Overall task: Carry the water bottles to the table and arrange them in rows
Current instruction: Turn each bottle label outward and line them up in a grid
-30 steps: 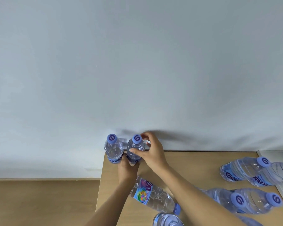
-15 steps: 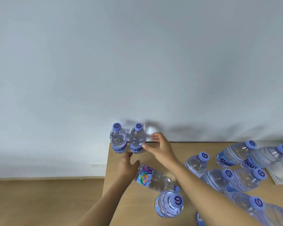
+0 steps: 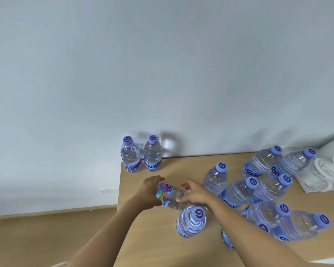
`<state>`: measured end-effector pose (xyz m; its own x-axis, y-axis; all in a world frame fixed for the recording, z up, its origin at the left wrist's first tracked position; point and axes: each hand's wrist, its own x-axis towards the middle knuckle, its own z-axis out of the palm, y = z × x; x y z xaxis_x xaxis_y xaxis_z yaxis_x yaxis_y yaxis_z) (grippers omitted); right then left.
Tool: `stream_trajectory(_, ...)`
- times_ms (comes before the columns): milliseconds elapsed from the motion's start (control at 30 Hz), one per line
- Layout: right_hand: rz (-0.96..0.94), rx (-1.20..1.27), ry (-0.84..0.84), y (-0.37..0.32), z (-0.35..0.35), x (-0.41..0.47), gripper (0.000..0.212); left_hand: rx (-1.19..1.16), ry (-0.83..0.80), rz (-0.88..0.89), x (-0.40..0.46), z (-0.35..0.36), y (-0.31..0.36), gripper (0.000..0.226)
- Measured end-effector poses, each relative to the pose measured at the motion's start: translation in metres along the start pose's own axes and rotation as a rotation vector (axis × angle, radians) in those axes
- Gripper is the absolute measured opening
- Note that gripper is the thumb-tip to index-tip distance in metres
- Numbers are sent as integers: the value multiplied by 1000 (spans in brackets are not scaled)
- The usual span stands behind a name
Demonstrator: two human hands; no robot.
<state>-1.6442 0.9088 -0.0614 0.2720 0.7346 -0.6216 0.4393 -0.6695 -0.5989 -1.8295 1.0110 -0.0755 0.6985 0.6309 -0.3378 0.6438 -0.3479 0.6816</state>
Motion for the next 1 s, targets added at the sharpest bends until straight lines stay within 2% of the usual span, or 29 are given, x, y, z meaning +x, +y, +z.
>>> stream_trajectory(133,38,50,-24,10,1,-3,67,231,-119,55,7,-3,-1,95)
stream_trajectory(267,58,84,-52,11,2,-5,63,404,-147,92,11,-2,-2,98)
stream_trajectory(667,25,50,-60,2,0,0,66,455,-92,158,12,-7,-14,85)
stream_trajectory(833,-41,-8,-31,-18,-7,4,66,299,-73,99,9,-16,-26,83)
stream_trajectory(1000,-93,57,50,-51,-33,3,56,-144,15,-28,-1,-22,-30,78)
